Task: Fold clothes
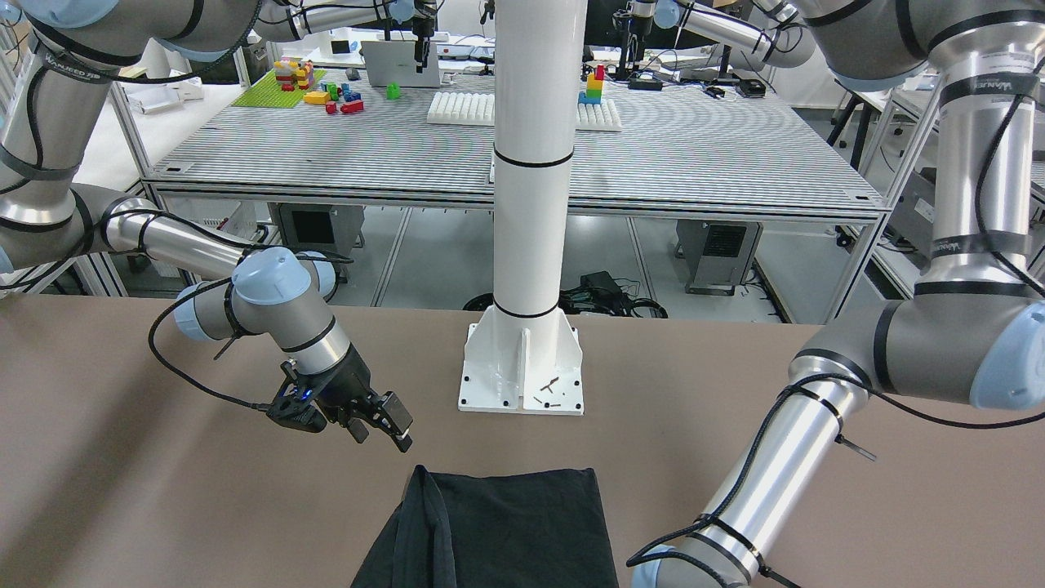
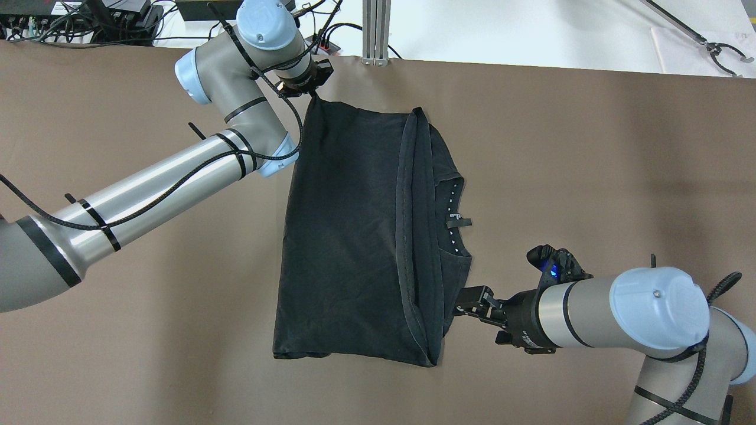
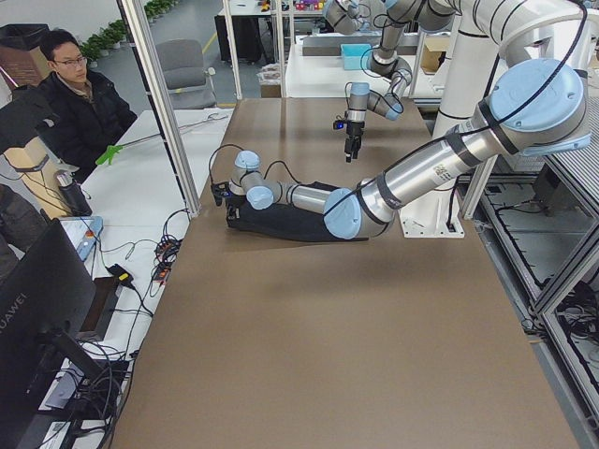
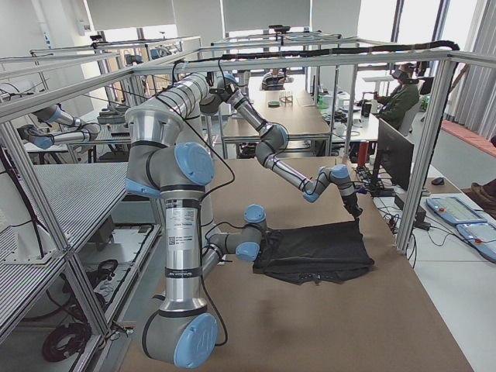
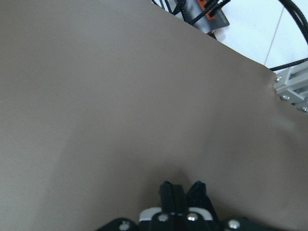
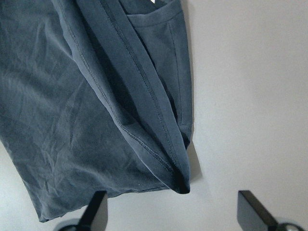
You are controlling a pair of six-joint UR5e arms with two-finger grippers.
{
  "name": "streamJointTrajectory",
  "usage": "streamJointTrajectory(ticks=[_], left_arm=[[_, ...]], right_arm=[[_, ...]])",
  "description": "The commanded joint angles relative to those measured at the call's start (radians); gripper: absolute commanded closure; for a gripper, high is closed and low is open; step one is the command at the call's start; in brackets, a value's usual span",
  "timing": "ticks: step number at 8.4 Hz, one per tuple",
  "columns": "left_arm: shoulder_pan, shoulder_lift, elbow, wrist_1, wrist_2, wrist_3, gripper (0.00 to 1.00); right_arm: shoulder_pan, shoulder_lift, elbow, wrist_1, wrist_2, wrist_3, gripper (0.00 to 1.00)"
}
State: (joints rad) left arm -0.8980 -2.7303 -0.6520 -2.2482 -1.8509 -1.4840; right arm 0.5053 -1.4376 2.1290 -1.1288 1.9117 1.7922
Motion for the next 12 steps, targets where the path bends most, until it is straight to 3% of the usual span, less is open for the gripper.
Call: streamJointTrajectory(ticks=[1,2,3,4,6,8,10,12], left_arm=[[0.007,-0.035,0.058,-0.039,0.039,0.002,0.98],[0.008,-0.037,0.058,-0.039,0.057,0.002,0.98],[0.014,-0.036,0.057,-0.04,0.084,0.002,0.77],[0.02,-0.026,0.051,-0.041,0.122,0.004,0.06],[0.022,0.015,-0.006,-0.039,0.125,0.013,0.05],[0.019,0.093,-0.102,-0.027,0.128,0.018,0.05],[0.014,0.129,-0.132,-0.031,0.127,0.041,0.06],[0.019,0.194,-0.216,-0.033,0.142,0.038,0.06]], right_arm=[[-0.008,0.0,-0.001,-0.005,-0.09,-0.002,0.05],[-0.008,0.008,-0.001,-0.003,-0.101,-0.004,0.05],[-0.011,0.019,-0.003,-0.002,-0.103,-0.007,0.05],[-0.019,0.037,-0.004,-0.005,-0.132,-0.007,0.05],[-0.12,0.061,-0.009,-0.066,-0.327,-0.07,0.05],[-0.183,0.211,-0.032,-0.287,-0.408,-0.366,0.05],[-0.194,0.33,-0.063,-0.516,-0.488,-0.51,0.09],[-0.249,0.382,-0.154,-0.525,-0.543,-0.702,0.21]])
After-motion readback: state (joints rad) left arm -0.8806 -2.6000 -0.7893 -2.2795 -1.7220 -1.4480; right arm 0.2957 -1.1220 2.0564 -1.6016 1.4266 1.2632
